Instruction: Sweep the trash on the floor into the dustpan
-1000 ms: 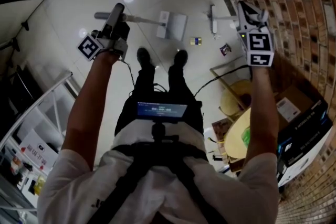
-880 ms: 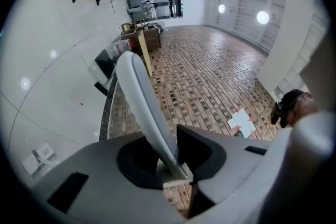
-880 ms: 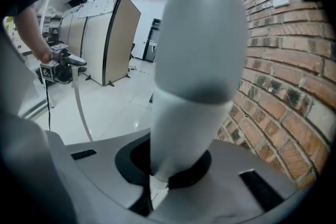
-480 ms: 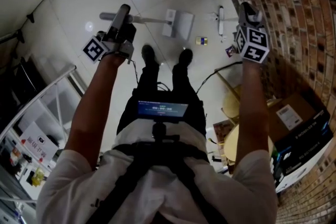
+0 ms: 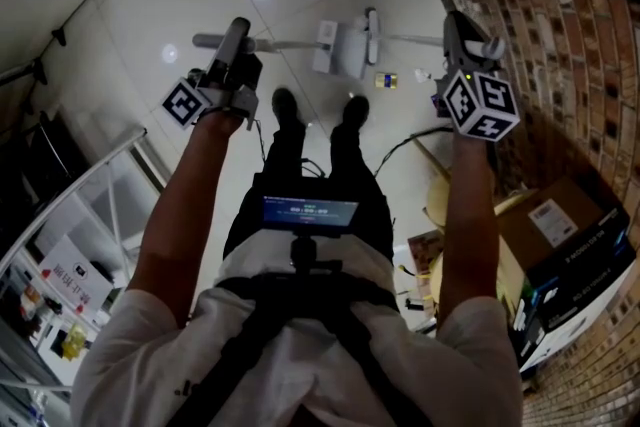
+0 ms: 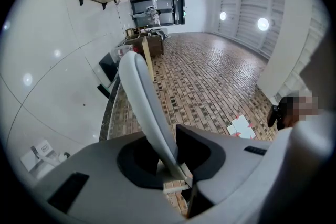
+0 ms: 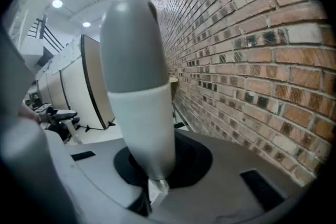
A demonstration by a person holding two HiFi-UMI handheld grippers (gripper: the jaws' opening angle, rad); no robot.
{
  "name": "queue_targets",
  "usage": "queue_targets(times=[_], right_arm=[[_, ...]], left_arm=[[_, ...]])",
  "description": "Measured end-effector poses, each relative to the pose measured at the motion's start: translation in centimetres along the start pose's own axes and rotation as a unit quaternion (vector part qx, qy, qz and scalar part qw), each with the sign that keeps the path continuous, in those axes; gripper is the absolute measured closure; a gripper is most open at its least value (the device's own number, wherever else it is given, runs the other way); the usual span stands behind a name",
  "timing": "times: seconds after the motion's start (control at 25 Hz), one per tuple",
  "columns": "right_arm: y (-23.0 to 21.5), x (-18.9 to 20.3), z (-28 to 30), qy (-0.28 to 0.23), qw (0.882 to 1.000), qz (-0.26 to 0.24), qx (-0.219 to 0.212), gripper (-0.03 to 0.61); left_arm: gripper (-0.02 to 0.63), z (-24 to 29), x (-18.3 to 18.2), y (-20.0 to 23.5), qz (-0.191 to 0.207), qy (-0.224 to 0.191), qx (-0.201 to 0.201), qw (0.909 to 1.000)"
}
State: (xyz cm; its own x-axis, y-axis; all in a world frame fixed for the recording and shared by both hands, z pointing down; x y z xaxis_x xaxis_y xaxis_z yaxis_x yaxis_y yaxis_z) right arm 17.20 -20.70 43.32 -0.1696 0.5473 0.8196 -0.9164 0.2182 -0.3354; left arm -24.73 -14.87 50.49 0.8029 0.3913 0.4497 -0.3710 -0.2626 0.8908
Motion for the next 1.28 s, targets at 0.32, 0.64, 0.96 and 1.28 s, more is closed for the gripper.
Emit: queue_targets(times=[0.32, 0.64, 0.96, 1.28], right_arm=[[5.6, 1.4, -4.0, 0.068, 0.986, -0.093, -0.118, 0.561], [9.8, 1.7, -7.5, 0.033, 0.976, -0.169, -0.133, 0.577], [8.5, 0.0, -11.8, 0.006, 0.988, -0.154, -0.023, 0.578], [6.6, 2.5, -16.3, 0.012, 0.983, -0.138, 0.119, 0.578]], left_arm=[[0.537, -0.7, -1.3, 0.3, 0.000, 0.002, 0.002, 1.0000], [0.543, -1.8, -1.4, 0.3, -0.013, 0.013, 0.011, 0.9998], [0.575, -1.7, -1.4, -0.2, -0.038, 0.041, 0.074, 0.9957], [0.584, 0.1, -1.0, -1.1, -0.091, 0.102, 0.160, 0.9777]])
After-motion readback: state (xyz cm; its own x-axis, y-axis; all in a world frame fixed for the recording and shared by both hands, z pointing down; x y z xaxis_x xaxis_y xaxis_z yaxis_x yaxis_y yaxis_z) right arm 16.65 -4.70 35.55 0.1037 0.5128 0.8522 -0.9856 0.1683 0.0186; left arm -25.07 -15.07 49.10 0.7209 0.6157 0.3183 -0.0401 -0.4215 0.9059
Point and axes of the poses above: the fingertips, and each gripper's own axes: z forward along the fingers, y to its left, x out of its underside, the point moved 10 cm from there along -z, backward along the fingers, and after that the axes turned 14 degrees about z, right-handed, at the moved point
